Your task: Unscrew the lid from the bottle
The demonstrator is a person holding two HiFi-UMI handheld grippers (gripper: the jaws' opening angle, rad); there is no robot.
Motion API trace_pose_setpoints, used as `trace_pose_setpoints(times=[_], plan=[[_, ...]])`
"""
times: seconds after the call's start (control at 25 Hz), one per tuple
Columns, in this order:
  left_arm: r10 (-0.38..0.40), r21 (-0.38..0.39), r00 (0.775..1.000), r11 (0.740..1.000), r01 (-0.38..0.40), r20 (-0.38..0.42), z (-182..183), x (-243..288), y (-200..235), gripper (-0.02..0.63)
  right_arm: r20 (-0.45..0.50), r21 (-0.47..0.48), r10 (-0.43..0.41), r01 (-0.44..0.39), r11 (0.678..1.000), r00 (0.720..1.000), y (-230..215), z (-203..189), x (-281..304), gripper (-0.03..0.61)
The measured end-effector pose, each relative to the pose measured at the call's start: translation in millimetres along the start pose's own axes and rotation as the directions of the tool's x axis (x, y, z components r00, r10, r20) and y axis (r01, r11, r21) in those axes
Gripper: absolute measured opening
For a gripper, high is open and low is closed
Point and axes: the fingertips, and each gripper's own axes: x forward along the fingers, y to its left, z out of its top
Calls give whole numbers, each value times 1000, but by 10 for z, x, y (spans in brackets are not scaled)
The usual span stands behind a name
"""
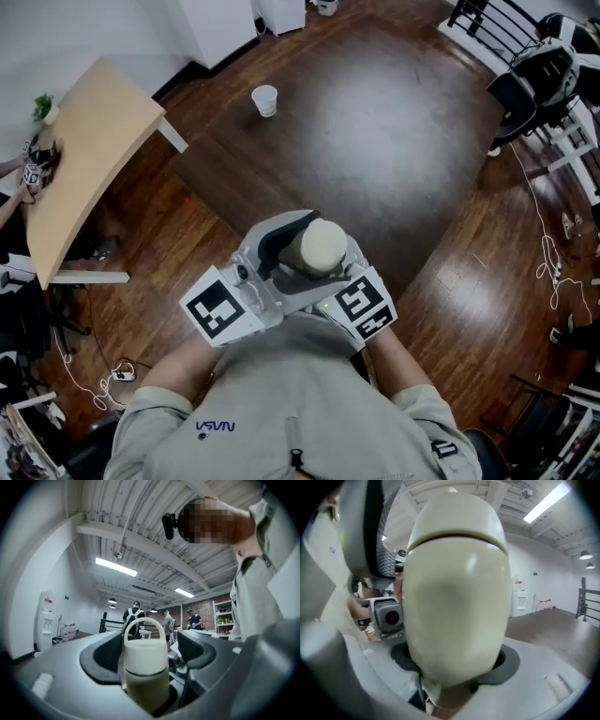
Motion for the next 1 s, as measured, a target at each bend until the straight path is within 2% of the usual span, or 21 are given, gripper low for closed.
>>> trace_pose_setpoints(times=[0.08,0.12,0.2,0.36,0.52,0.6,0.64,0.76,0.84,0.92,1.0], plan=[[-84,-14,996,996,84,9,59,-80,-15,362,-11,-43,167,-167,985,986,182,48,-67,299],[-135,-10,991,991,135,12,75,-122,-23,362,-25,-67,256,-257,964,966,294,53,-113,299],[-242,-21,970,970,243,14,110,-186,-66,362,-72,-108,409,-415,903,909,513,35,-210,299],[-449,-105,893,890,444,-34,151,-277,-274,363,-130,-117,622,-635,764,772,855,35,-373,299],[-569,-166,819,817,552,-78,110,-330,-399,367,-106,-63,793,-800,596,599,1114,80,-568,299],[-615,-190,784,782,593,-86,93,-338,-438,367,-111,-40,840,-847,530,531,1177,71,-637,299],[-634,-200,769,767,609,-88,87,-334,-454,367,-113,-30,855,-862,506,506,1192,65,-659,299],[-672,-221,735,734,643,-94,59,-313,-486,359,-108,-9,884,-890,456,454,1210,44,-699,299],[-688,-234,721,716,657,-83,61,-301,-509,312,-98,-4,894,-898,439,437,1219,48,-719,299],[-691,-243,719,713,658,-79,55,-279,-511,311,-92,-3,894,-898,440,439,1203,45,-727,299],[-685,-238,722,720,652,-92,34,-253,-498,311,-93,-2,885,-889,458,456,1171,27,-713,299]])
